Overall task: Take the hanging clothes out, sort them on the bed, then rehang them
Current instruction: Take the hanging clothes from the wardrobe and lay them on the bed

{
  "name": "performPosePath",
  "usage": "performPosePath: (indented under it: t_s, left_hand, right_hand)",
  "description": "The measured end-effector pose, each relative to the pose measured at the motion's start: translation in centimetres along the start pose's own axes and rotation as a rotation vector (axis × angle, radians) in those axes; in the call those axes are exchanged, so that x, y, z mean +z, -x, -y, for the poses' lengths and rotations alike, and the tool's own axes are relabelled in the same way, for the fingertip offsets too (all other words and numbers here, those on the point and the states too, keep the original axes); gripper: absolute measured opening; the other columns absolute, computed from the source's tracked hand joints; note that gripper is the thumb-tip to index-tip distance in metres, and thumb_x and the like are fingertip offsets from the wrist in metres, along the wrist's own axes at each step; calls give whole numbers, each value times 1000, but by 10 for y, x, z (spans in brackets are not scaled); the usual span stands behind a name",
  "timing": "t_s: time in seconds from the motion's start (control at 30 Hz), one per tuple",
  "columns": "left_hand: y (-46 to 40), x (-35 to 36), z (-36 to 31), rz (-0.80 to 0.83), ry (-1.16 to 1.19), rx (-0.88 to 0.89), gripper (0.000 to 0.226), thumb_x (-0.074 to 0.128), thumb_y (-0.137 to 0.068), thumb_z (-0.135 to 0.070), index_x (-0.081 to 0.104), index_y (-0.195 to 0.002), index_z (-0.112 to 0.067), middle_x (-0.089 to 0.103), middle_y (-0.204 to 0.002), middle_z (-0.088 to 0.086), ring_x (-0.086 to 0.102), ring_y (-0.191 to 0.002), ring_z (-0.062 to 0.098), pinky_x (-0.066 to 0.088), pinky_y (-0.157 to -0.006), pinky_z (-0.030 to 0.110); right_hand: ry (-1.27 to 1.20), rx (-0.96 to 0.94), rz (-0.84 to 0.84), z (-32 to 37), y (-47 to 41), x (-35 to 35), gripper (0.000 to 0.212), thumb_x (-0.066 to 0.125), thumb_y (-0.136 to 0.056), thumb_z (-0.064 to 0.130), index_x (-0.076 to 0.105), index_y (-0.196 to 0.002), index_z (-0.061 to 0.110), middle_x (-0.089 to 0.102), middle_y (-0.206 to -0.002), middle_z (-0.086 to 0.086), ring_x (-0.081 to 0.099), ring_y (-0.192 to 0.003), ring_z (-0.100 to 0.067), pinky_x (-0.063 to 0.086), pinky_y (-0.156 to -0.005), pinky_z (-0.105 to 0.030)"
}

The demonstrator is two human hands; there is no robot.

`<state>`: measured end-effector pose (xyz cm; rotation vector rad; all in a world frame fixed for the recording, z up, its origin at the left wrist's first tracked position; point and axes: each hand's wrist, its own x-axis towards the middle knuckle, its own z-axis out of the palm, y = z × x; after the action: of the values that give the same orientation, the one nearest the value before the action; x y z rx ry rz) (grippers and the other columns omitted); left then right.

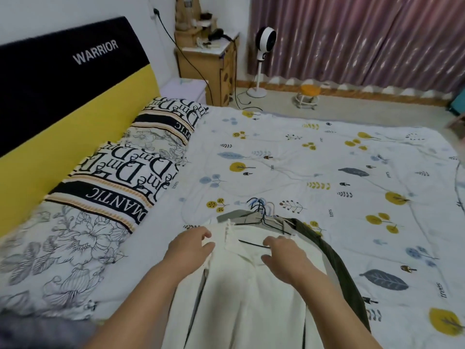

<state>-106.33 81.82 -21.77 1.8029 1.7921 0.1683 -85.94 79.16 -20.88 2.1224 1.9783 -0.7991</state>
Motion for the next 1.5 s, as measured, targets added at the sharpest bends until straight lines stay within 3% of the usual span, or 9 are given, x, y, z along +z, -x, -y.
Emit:
performPosePath:
  t_s: [0.37, 0.73, 0.87, 1.13, 1.5]
  left_hand:
    - [193, -86, 84, -167, 28, -83, 51, 50, -92, -42, 34, -138, -25, 39, -141, 0, 40, -126, 18, 36, -104, 32]
    - [360, -143, 155, -471, 83, -415, 57, 54, -89, -44, 33, -139, -28, 36, -145, -6, 39, -129, 14, 35, -103, 29]
    - [414, -137, 158, -609, 106, -590, 57, 58, -87, -41, 36, -138, -27, 40, -144, -3, 42, -127, 16, 35, -104, 29]
    - [517, -87, 133, -734, 153, -938, 61, 58, -85, -43, 34, -139, -27, 40, -141, -1, 40, -129, 18, 34, -106, 33]
    - [695, -26, 96, -920, 209, -1310, 61, 52, -90, -43, 27, -142, -25, 33, -145, -3, 38, -129, 16, 38, -102, 31]
  right_hand:
    - [17, -285, -89, 142, 149, 18, 50, 44, -96, 34, 31, -142, 23, 38, -142, -5, 34, -131, -26, 34, -105, -39]
    - [268, -710, -4, 260, 226, 22, 57, 44, -96, 38, 20, -146, 24, 24, -152, -3, 23, -139, -26, 27, -111, -49]
    - [365, -905, 25, 285, 247, 26, 55, 45, -96, 37, 23, -145, 24, 28, -149, -4, 25, -137, -26, 27, -111, -48]
    - [432, -1311, 159, 304, 307, 53, 55, 49, -94, 32, 27, -144, 24, 33, -145, -4, 32, -132, -25, 34, -106, -42]
    - [511, -1802, 314, 329, 455, 118, 57, 47, -96, 32, 22, -147, 26, 30, -149, 1, 29, -135, -22, 30, -106, -32]
